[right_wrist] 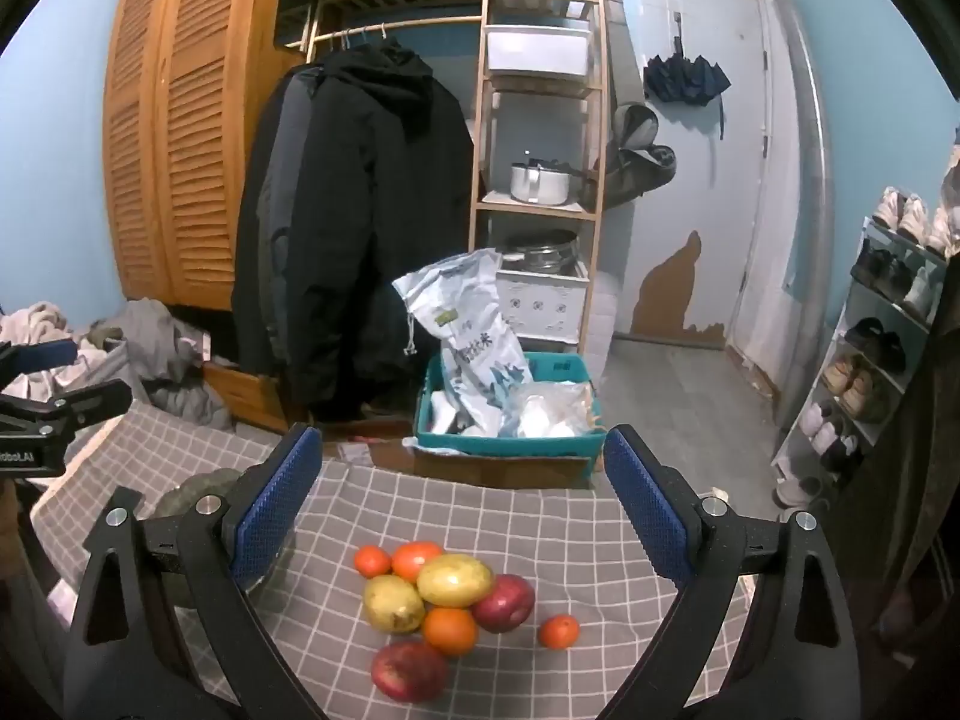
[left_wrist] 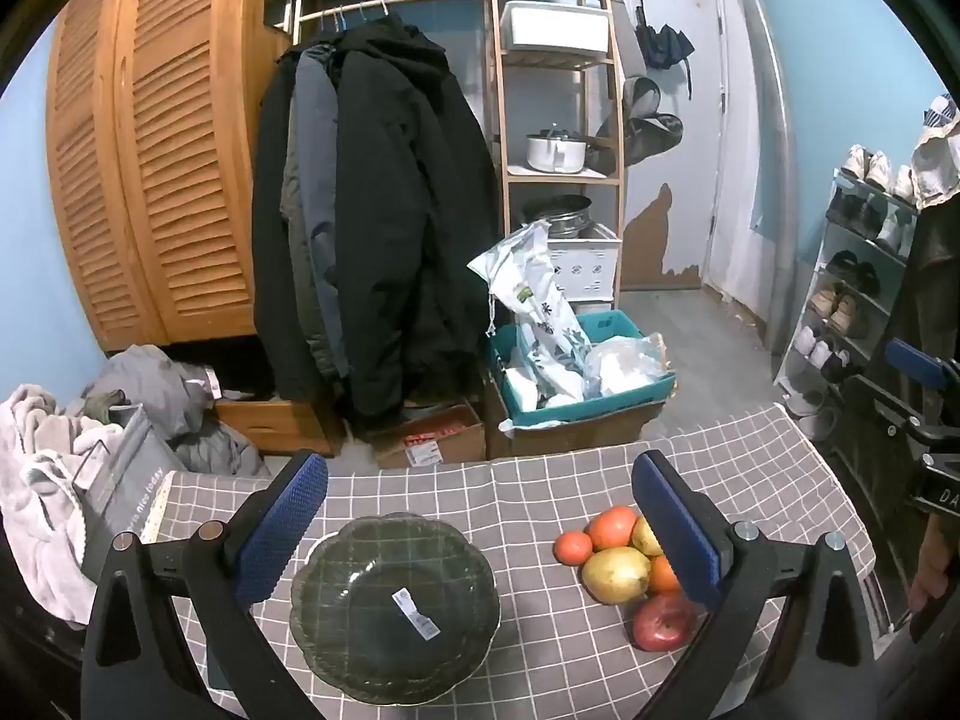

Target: Organize fruits

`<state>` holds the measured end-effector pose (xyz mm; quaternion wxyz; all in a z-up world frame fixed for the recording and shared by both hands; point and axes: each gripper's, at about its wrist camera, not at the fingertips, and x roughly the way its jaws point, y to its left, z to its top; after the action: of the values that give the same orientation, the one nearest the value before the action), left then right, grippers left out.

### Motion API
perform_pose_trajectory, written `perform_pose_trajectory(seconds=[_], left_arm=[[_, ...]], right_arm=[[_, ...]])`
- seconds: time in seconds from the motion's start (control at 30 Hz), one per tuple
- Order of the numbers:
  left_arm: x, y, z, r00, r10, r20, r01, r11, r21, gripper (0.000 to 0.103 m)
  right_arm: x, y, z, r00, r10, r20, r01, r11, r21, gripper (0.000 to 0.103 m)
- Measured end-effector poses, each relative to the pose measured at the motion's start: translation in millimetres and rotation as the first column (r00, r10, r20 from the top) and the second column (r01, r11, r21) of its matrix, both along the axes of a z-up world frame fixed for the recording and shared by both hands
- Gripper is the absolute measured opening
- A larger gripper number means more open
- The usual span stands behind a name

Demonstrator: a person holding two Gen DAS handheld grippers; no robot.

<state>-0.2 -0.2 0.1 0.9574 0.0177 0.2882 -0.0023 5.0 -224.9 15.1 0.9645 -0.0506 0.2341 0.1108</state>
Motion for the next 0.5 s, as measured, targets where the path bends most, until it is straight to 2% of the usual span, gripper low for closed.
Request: perform_pose_trajectory(seconds=[0.37,0.5], left_arm=[[2,7,-2,1.0,0.017,-0.008,-0.017,1.0,-0.011,0.102],[2,11,-6,1.0,0.008,-0.023,-0.009,0.999,-0.04,0.102]], right_arm=[[0,1,-2,1.0,0.002,-0.004,-0.002,1.0,-0.002,0.093],[0,1,-2,1.0,0.003,-0.005,-0.003,1.0,-0.003,0.093]])
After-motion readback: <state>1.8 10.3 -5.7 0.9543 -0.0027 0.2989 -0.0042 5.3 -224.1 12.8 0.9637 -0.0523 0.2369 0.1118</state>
